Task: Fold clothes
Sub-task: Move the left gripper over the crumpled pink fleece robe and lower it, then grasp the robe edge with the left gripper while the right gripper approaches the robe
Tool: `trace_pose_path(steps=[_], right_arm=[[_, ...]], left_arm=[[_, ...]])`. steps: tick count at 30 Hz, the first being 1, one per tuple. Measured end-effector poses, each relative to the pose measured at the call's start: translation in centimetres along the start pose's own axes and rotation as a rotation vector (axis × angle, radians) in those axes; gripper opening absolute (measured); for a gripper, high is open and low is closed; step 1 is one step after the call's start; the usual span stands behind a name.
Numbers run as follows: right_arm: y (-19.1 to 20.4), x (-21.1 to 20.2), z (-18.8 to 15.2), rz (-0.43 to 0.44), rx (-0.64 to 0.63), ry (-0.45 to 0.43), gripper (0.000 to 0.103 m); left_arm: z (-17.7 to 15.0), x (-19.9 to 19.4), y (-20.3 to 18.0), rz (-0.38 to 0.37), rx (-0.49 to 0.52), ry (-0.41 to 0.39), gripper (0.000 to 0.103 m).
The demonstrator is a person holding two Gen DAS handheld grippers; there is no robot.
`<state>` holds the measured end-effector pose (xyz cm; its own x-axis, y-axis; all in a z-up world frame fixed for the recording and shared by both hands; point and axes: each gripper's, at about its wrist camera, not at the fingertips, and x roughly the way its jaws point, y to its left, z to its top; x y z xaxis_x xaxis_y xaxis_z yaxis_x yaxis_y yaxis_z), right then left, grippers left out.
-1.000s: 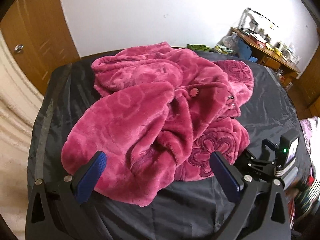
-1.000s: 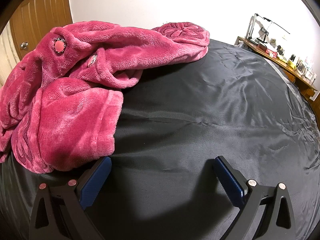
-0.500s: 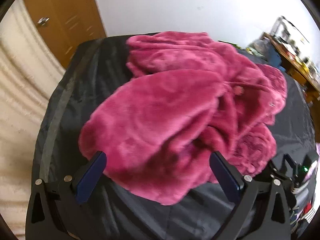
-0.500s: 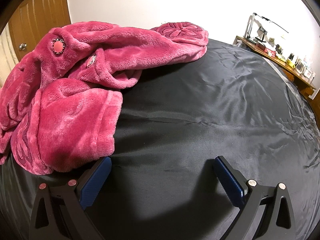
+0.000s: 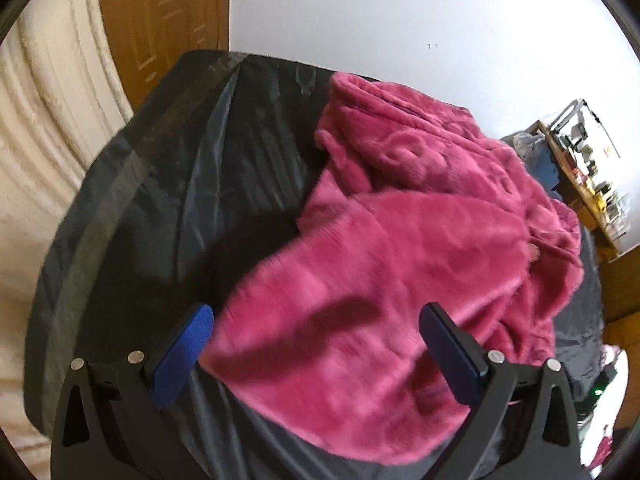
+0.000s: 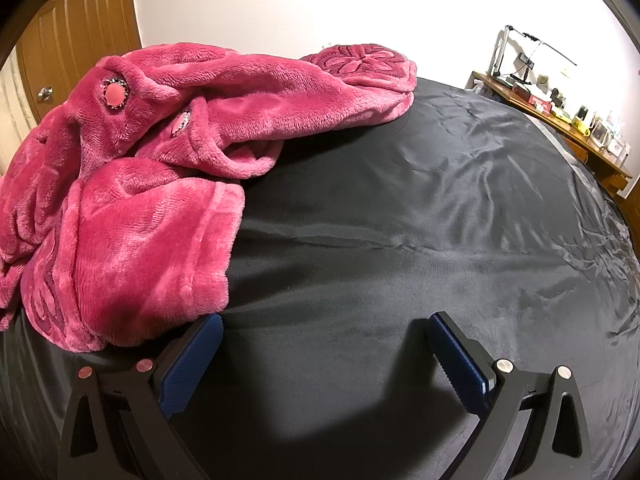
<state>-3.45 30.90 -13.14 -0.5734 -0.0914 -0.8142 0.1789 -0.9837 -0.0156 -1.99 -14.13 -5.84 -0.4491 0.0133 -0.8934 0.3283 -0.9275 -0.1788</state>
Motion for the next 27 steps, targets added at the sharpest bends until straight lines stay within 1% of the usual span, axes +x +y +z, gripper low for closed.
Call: trace_pose_path(steps=[5,7,10,11,13,16,17,18,19,20,21,22,23,24,25,26,27], right_arm=[[0.0,0.0,0.0,-0.001,0.000,0.000,0.103],[0.0,0.0,0.0,-0.001,0.000,0.000,0.103],[0.0,0.0,0.0,-0.001,0.000,0.000,0.103],[0.0,0.0,0.0,-0.001,0.000,0.000,0.103],[0.0,0.0,0.0,0.000,0.000,0.000,0.103],[0.0,0.0,0.0,-0.001,0.000,0.000,0.103],[0.0,0.0,0.0,0.000,0.000,0.000,0.103],[0.0,0.0,0.0,0.000,0.000,0.000,0.103],[0.0,0.0,0.0,0.000,0.000,0.000,0.103],[0.0,0.0,0.0,0.000,0.000,0.000,0.103],[0.0,0.0,0.0,0.000,0.000,0.000,0.103],[0.0,0.0,0.0,0.000,0.000,0.000,0.103],[0.0,0.0,0.0,0.000,0.000,0.000,0.103],[0.0,0.0,0.0,0.000,0.000,0.000,0.103],[0.0,0.0,0.0,0.000,0.000,0.000,0.103],[0.0,0.0,0.0,0.000,0.000,0.000,0.103],[0.0,0.0,0.0,0.000,0.000,0.000,0.103]], left_arm=[[2.3,1.5,1.2,-0.039,0.077,-0.046,0.103],[3.1,2.2,1.5,-0.075,0.099,-0.042,0.103],[3.5,2.8,1.2,-0.166,0.121,-0.013,0.103],[3.5,3.0,1.0,-0.179,0.131,-0.003,0.103],[3.3,3.4,0.4,-0.191,0.163,0.028,0.103],[2.9,4.4,-0.3,-0.161,0.192,0.060,0.101],[2.8,4.7,-0.4,-0.164,0.186,0.073,0.098],[2.8,5.0,-0.2,-0.175,0.165,0.089,0.095],[2.7,5.3,0.0,-0.186,0.143,0.106,0.091],[2.6,5.7,0.2,-0.198,0.121,0.122,0.083],[2.6,6.0,0.3,-0.222,0.094,0.135,0.077],[2.5,6.0,0.5,-0.238,0.072,0.140,0.068],[2.4,6.0,0.7,-0.254,0.049,0.144,0.063],[2.3,6.0,1.0,-0.269,0.027,0.147,0.060],[2.1,5.6,1.0,-0.269,0.027,0.138,0.053],[1.9,5.3,0.9,-0.268,0.028,0.128,0.044],[1.6,4.9,0.9,-0.266,0.030,0.117,0.040]])
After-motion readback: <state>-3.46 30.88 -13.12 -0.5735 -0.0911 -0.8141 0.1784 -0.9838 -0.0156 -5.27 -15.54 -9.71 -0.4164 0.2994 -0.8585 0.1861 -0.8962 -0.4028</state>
